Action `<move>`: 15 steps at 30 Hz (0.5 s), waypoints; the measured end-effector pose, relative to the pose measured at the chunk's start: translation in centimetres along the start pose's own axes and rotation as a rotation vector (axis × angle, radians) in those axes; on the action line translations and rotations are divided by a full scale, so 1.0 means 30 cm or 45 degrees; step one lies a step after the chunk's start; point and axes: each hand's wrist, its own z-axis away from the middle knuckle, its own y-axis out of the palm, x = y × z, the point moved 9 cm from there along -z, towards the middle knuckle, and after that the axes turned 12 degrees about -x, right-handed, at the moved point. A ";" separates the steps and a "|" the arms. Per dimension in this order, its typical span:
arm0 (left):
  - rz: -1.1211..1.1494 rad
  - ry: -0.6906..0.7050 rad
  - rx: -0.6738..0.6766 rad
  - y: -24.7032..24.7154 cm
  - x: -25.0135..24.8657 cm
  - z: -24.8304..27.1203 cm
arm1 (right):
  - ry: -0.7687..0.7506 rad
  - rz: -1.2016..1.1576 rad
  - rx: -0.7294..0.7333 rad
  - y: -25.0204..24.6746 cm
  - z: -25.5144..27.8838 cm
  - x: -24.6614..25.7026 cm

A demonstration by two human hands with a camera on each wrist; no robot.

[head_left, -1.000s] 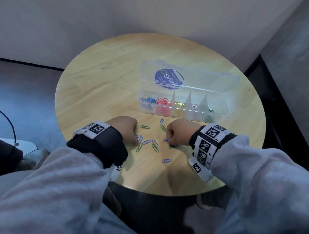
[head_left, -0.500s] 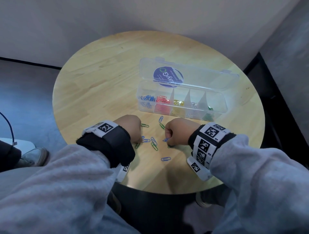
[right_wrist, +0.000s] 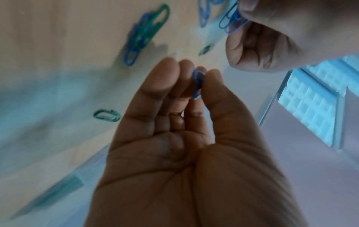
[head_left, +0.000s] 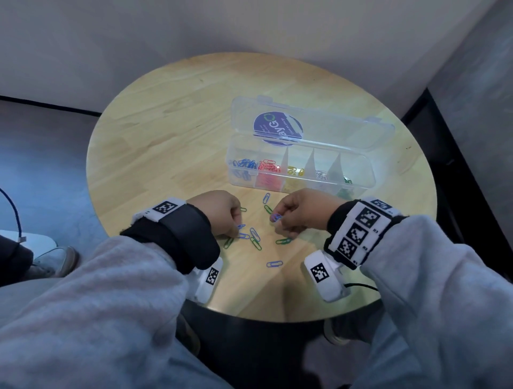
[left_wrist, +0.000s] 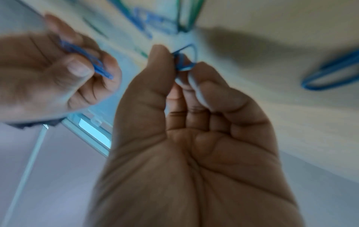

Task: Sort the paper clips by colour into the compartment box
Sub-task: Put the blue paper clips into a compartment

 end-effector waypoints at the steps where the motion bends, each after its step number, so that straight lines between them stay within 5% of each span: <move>1: 0.076 -0.009 -0.008 -0.011 0.002 -0.001 | 0.037 -0.153 0.044 0.007 0.002 -0.003; 5: 0.492 -0.046 0.036 -0.047 -0.012 0.007 | 0.131 -0.509 0.111 0.016 0.011 -0.005; 15: 1.209 -0.278 0.159 -0.057 -0.019 0.028 | 0.187 -0.676 0.082 0.031 0.008 0.011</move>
